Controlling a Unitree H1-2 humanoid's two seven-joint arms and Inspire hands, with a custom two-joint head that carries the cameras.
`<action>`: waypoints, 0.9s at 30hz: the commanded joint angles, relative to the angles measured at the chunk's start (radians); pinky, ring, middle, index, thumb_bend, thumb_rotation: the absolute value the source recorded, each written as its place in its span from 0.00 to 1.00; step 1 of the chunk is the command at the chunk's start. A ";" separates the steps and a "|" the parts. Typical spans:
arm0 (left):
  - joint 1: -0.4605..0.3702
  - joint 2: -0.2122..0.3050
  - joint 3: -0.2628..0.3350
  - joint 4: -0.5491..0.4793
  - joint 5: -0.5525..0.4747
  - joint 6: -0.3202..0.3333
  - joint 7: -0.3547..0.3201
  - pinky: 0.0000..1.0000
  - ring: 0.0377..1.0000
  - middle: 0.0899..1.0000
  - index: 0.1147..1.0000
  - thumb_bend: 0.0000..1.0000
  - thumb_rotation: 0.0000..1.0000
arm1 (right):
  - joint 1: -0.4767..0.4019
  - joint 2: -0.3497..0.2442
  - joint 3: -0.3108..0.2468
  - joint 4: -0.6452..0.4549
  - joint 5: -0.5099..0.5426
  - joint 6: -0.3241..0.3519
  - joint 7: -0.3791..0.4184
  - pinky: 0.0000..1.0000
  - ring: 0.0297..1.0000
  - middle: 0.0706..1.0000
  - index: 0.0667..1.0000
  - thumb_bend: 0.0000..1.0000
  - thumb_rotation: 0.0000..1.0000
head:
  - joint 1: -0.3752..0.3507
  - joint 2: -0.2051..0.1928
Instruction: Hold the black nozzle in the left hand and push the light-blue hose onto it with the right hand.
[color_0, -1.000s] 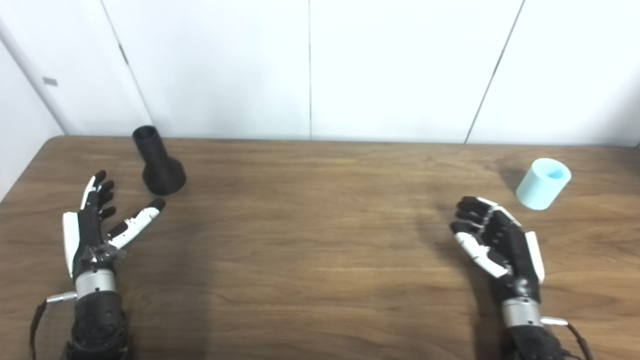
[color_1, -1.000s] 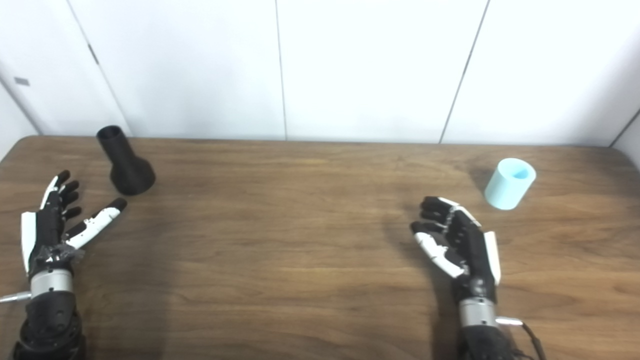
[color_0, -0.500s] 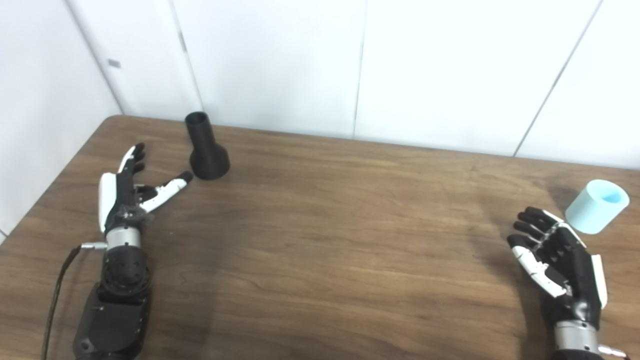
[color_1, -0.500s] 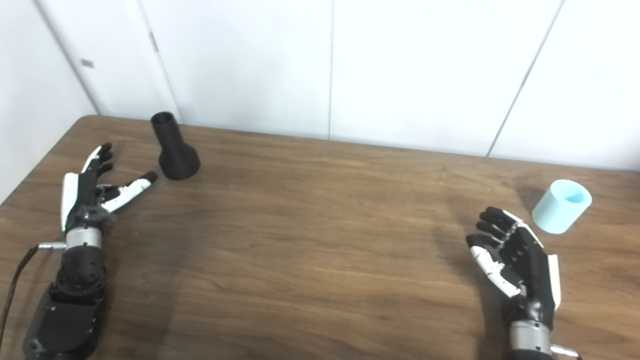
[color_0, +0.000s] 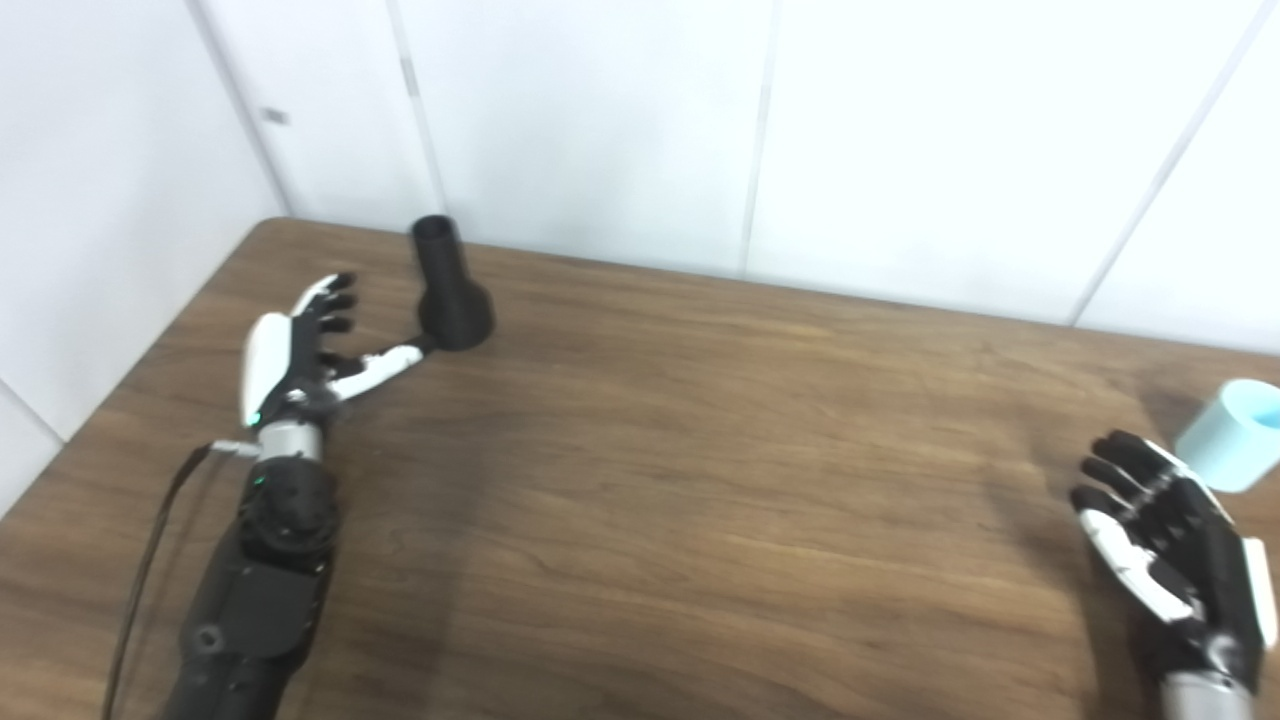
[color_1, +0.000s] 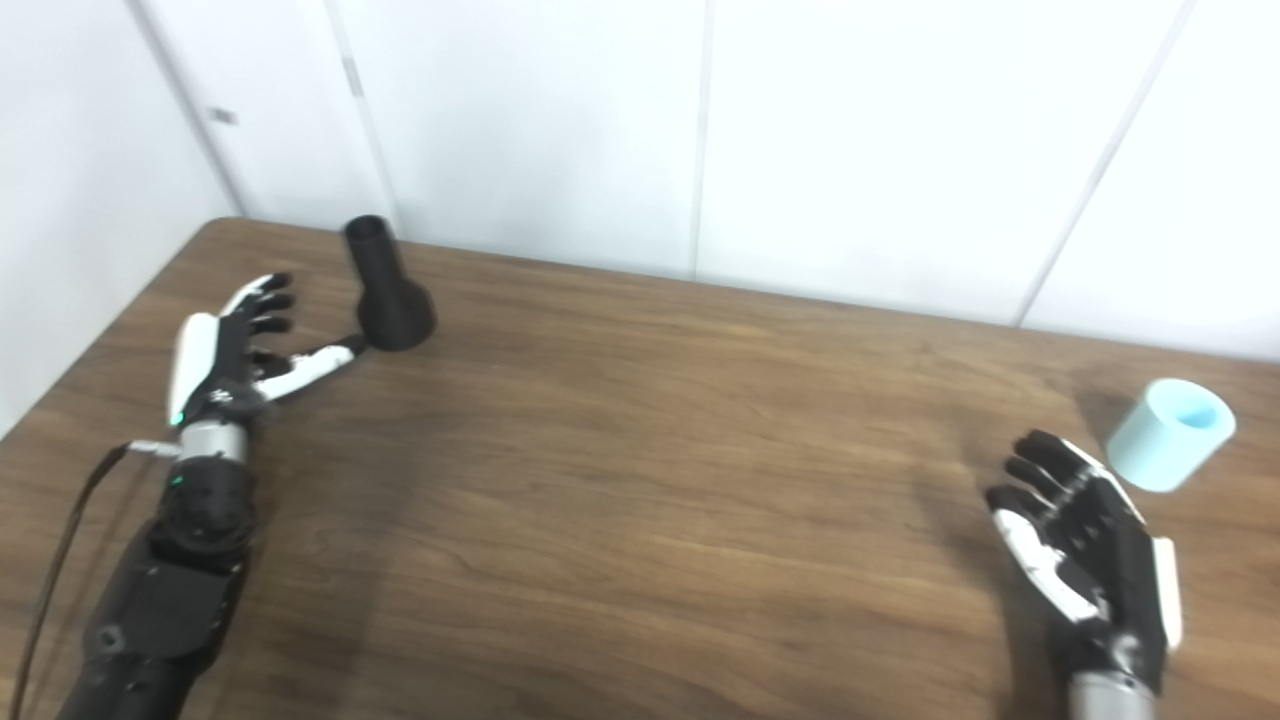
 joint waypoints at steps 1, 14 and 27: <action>-0.027 -0.032 -0.030 0.012 0.002 0.030 -0.017 0.64 0.75 0.80 0.84 1.00 0.36 | -0.022 -0.021 -0.010 -0.055 0.010 0.003 0.010 0.61 0.71 0.70 0.66 0.19 0.03 | 0.013 -0.002; -0.068 -0.010 -0.137 0.046 0.075 0.128 -0.046 0.62 0.79 0.85 0.85 1.00 0.38 | -0.028 -0.046 -0.025 -0.087 -0.054 0.071 -0.016 0.47 0.58 0.58 0.53 0.44 0.39 | 0.097 -0.022; -0.109 0.034 -0.192 0.177 0.105 0.130 -0.071 0.71 0.84 0.88 0.86 1.00 0.34 | -0.019 -0.048 -0.033 -0.073 -0.050 0.056 -0.003 0.46 0.57 0.58 0.53 0.57 0.49 | 0.084 -0.035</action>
